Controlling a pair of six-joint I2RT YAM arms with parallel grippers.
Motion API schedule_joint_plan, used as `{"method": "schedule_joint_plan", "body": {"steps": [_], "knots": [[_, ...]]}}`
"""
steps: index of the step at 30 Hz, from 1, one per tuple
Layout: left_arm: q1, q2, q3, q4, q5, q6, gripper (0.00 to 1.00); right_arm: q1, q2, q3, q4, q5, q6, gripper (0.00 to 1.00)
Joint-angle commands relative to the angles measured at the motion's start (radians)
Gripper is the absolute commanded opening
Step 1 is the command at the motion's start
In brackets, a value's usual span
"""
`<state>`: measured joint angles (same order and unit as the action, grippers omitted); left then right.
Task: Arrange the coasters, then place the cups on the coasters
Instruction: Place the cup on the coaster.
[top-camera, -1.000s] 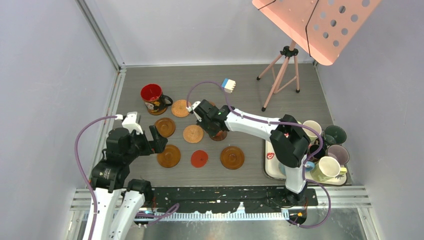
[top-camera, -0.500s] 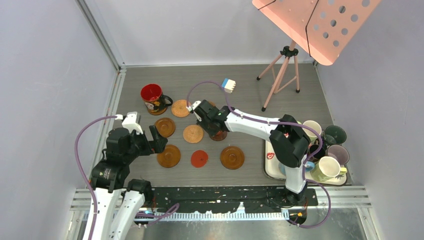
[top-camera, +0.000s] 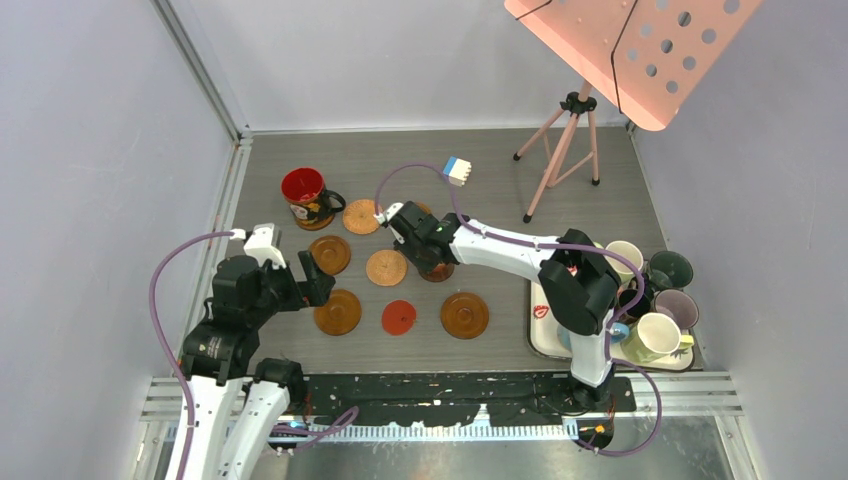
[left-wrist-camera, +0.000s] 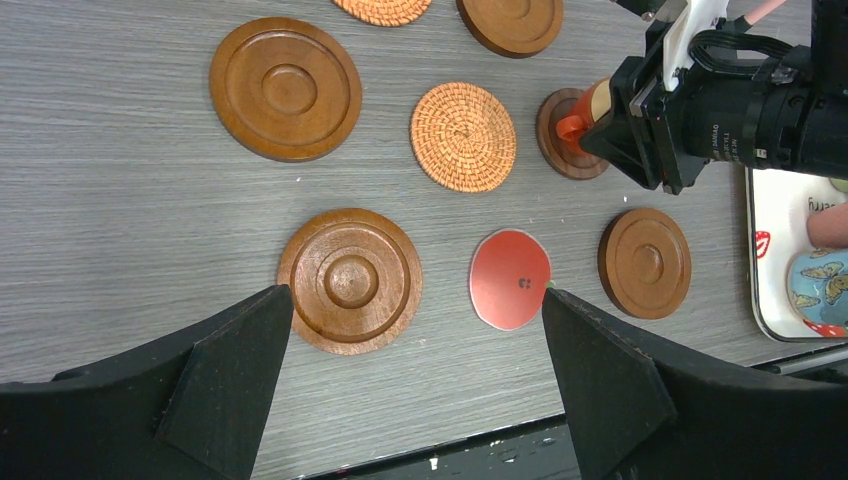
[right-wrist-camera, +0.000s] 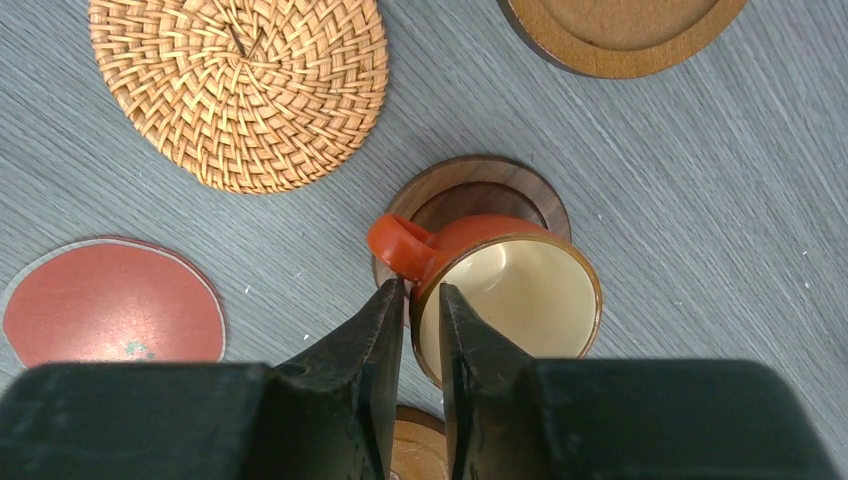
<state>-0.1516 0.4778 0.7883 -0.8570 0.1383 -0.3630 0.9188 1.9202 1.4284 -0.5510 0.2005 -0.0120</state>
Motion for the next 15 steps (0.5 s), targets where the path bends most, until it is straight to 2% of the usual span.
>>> {"method": "schedule_joint_plan", "body": {"steps": [1,9,15], "knots": [[-0.003,-0.005,0.003,0.021,-0.012,-0.004,1.0,-0.003,-0.017,0.006,0.031,0.018,0.009,0.28],[-0.003,-0.004,0.003,0.02,-0.012,-0.004,1.0,-0.003,-0.075,0.031,-0.016,-0.011,0.038,0.4],[-0.003,-0.003,0.003,0.02,-0.012,-0.005,1.0,-0.003,-0.205,0.027,-0.038,-0.042,0.083,0.45]]}}
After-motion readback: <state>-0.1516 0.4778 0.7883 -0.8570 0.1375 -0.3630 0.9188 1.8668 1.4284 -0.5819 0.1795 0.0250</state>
